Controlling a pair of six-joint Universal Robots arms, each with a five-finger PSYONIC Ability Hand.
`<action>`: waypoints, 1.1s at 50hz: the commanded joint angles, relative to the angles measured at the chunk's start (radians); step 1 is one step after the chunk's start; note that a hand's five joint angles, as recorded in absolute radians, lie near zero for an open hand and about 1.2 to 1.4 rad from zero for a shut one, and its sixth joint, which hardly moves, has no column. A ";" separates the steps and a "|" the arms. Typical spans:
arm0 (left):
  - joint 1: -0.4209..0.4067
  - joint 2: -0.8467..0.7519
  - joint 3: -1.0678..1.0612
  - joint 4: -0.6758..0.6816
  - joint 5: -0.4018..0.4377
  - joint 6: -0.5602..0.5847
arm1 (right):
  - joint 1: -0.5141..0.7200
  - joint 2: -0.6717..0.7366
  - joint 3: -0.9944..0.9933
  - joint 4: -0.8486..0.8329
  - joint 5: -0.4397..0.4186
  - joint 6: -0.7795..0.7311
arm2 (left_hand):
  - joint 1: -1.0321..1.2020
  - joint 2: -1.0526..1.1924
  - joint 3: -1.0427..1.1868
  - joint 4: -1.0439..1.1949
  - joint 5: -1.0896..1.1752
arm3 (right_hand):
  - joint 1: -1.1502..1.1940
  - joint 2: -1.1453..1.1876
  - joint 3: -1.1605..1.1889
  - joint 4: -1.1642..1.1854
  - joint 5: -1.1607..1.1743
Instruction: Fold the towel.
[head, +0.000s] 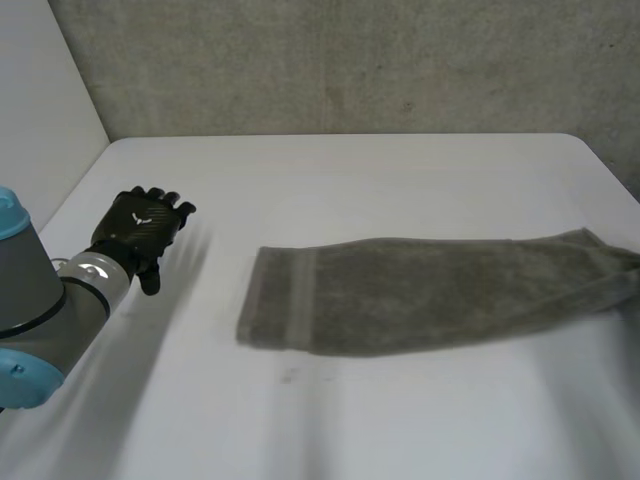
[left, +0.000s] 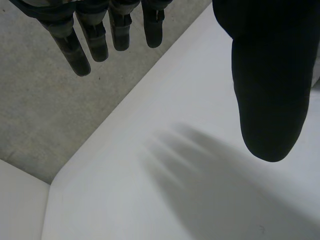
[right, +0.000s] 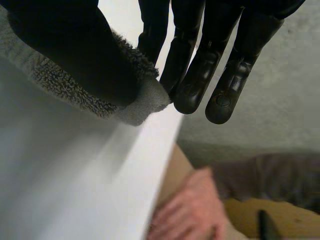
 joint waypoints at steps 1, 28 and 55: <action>0.000 0.012 -0.013 0.001 0.001 0.000 | 0.029 -0.023 -0.069 0.003 0.032 -0.049 | 0.001 0.011 0.011 0.009 -0.014 | 0.447 0.223 0.210 0.204 0.247; -0.024 0.030 -0.025 0.001 -0.001 -0.003 | 1.084 0.297 -0.264 -0.049 -0.162 0.013 | 0.001 0.011 0.011 0.009 -0.014 | 0.447 0.223 0.210 0.204 0.247; -0.309 -0.080 0.176 0.041 -0.007 -0.299 | 0.682 -0.062 0.016 0.146 -0.017 0.490 | 0.033 0.043 0.043 0.042 0.018 | -0.775 -0.998 -1.011 -1.017 -0.975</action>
